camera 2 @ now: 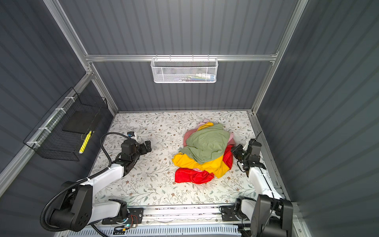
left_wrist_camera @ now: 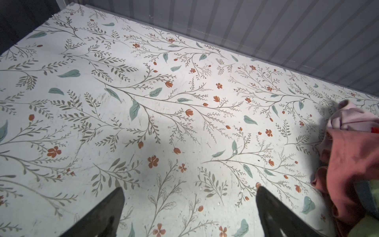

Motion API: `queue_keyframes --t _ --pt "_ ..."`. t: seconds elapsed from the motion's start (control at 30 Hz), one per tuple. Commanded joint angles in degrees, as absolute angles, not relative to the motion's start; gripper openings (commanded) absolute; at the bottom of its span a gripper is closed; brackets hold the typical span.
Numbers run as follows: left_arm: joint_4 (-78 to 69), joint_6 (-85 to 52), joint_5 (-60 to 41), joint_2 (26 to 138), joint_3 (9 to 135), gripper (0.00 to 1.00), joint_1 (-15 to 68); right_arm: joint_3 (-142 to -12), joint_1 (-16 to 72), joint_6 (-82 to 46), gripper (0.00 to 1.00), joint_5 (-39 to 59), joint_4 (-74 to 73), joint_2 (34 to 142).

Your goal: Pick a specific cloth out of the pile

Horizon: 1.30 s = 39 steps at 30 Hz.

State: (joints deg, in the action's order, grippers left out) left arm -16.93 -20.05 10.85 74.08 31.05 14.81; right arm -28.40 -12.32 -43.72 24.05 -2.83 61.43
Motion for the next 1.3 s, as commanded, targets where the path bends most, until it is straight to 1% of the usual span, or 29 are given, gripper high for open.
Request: queue_keyframes --t 0.0,0.23,0.43,0.6,0.8,0.87,1.07,1.27 --pt "-15.1 -20.6 10.3 75.1 33.2 1.00 15.5 -31.0 -12.4 -41.8 0.00 23.8 -3.4 57.9" --pt "-12.2 -20.5 11.7 75.4 34.3 1.00 16.7 -37.6 -10.6 -37.0 0.00 22.5 1.4 52.9" --pt "-9.3 -19.0 12.9 76.2 35.7 1.00 18.8 -44.7 -8.7 -33.4 0.00 21.6 4.5 51.9" --pt "-8.6 -18.5 12.4 78.6 36.7 1.00 20.8 -51.3 -6.4 -30.4 0.00 21.9 7.8 54.1" --pt "-9.4 -18.8 11.4 81.3 38.1 1.00 23.0 -56.5 -3.3 -26.0 0.00 19.8 9.3 54.6" --pt "-9.4 -18.7 11.5 82.2 38.7 1.00 23.8 -58.7 -2.6 -24.4 0.00 17.4 9.9 55.1" --pt "-9.3 -18.1 11.9 84.8 40.4 1.00 26.1 -66.7 0.4 -16.7 0.00 15.7 14.5 58.1" --pt "-9.7 -18.0 13.3 85.4 40.7 1.00 27.3 -72.5 8.1 -9.9 0.00 13.9 17.1 62.3"
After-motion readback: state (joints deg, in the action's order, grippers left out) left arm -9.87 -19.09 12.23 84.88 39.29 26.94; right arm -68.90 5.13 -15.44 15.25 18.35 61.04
